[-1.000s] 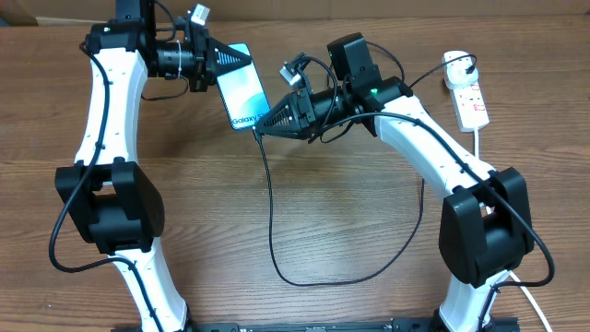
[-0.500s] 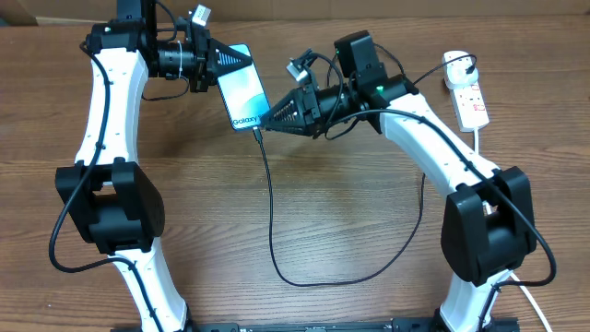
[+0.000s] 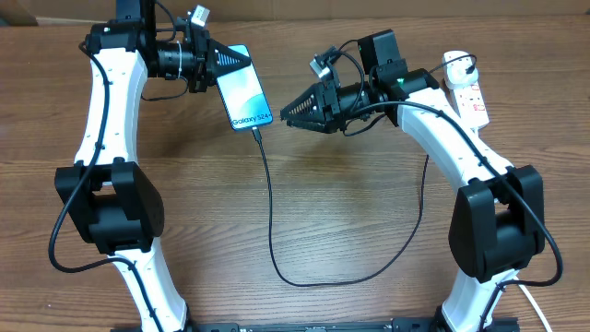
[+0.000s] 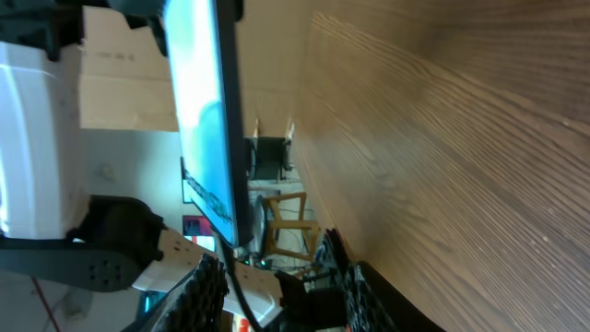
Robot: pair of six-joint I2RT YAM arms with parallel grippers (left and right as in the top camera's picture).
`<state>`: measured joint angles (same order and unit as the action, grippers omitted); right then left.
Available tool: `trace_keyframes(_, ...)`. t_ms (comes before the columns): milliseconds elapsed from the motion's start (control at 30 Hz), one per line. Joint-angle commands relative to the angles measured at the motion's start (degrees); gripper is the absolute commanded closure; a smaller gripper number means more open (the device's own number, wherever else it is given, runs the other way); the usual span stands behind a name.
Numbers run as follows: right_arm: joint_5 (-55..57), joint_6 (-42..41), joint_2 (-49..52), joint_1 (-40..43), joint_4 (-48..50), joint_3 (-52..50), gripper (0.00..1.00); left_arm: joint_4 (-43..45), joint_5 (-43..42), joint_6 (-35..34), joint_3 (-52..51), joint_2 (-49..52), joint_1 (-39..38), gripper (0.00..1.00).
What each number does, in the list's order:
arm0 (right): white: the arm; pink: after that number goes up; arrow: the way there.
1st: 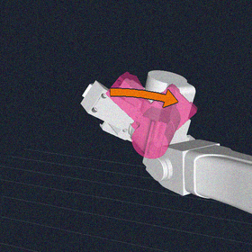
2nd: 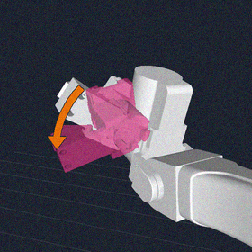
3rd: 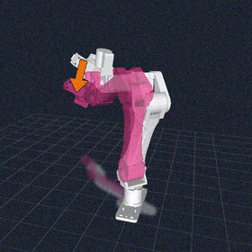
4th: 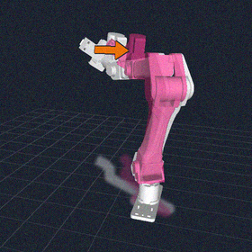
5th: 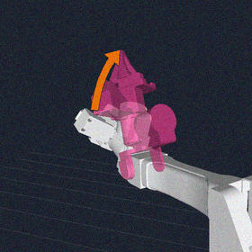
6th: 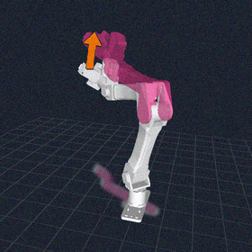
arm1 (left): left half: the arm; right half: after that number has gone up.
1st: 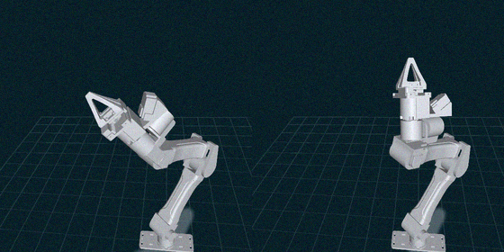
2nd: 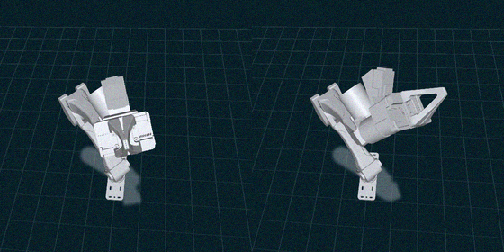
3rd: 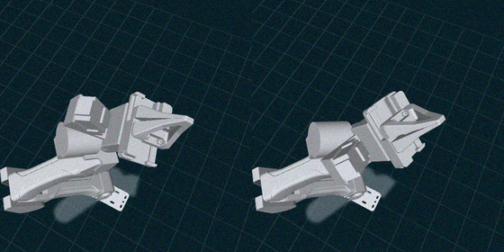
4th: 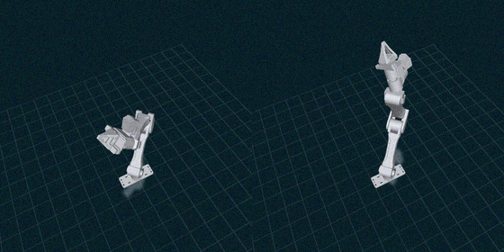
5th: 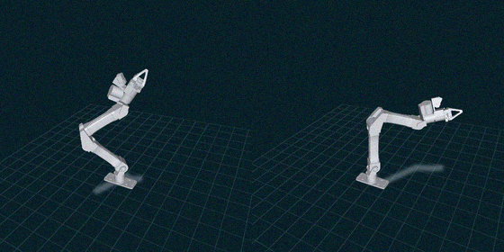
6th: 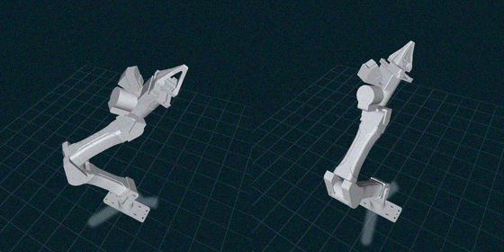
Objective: Plug charger to phone and switch on socket
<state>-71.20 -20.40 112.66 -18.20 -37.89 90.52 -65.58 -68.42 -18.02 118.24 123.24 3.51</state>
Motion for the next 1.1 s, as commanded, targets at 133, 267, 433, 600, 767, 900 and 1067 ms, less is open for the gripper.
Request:
trace_keyframes(133, 1.07, 8.39, -2.73, -2.21, -4.55, 0.31, 0.58, -0.17, -1.64, -0.17, 1.11, -0.57, 0.48, 0.95)
trace_keyframes(267, 1.11, 11.72, -2.73, -5.22, -6.93, 0.31, 0.58, -0.17, -1.64, -0.17, 1.11, -0.57, 0.48, 0.96)
trace_keyframes(433, 2.82, 12.0, -2.73, -6.99, -8.09, 0.31, 0.58, -0.2, -1.64, -0.17, 1.11, -0.57, 0.5, 0.96)
trace_keyframes(600, 2.73, 11.96, -2.73, -6.86, -8.11, 0.31, 0.58, -0.17, -1.64, -0.17, 1.11, -0.57, 0.5, 0.96)
trace_keyframes(767, 3.37, 11.98, -2.73, -6.6, -7.87, 0.31, 0.58, -0.17, -1.64, -0.17, 1.11, -0.57, 0.5, 0.96)
trace_keyframes(900, 3.63, 11.96, -2.73, -4.63, -7.98, 0.31, 0.58, -0.2, -1.66, -0.2, 1.11, -0.57, 0.5, 0.96)
trace_keyframes(1067, 3.39, 12.0, -2.73, -2.71, -9.27, 0.31, 0.57, -0.2, -1.64, -0.17, 1.11, -0.57, 0.5, 0.96)
